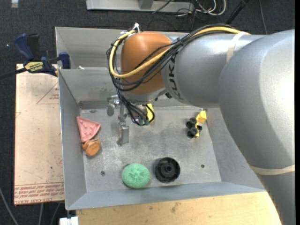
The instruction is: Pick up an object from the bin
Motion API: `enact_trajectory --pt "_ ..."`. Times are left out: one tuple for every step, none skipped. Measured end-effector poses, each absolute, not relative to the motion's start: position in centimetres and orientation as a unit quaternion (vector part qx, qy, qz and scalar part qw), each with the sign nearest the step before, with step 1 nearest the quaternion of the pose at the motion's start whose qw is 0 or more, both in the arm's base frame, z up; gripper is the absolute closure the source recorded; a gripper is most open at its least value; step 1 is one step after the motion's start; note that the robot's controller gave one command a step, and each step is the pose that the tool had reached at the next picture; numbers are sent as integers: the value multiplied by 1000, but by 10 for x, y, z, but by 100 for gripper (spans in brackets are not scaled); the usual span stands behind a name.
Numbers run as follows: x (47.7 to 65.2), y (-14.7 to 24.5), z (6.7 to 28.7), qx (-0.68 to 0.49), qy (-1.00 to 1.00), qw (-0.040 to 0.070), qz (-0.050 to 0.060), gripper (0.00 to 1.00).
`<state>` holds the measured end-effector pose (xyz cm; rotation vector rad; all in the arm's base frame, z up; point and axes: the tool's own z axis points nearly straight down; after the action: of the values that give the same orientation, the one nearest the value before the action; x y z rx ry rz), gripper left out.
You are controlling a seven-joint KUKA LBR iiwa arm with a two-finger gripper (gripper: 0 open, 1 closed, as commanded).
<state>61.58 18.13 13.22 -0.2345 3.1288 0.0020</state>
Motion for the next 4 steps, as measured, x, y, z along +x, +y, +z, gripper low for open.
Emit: enact_trajectory --pt "566 252 144 -85 996 0 3 0" --pt "587 250 123 -215 977 2 1 0" --pt "570 251 84 -323 946 1 1 0" --pt "584 250 70 -430 903 2 1 100"
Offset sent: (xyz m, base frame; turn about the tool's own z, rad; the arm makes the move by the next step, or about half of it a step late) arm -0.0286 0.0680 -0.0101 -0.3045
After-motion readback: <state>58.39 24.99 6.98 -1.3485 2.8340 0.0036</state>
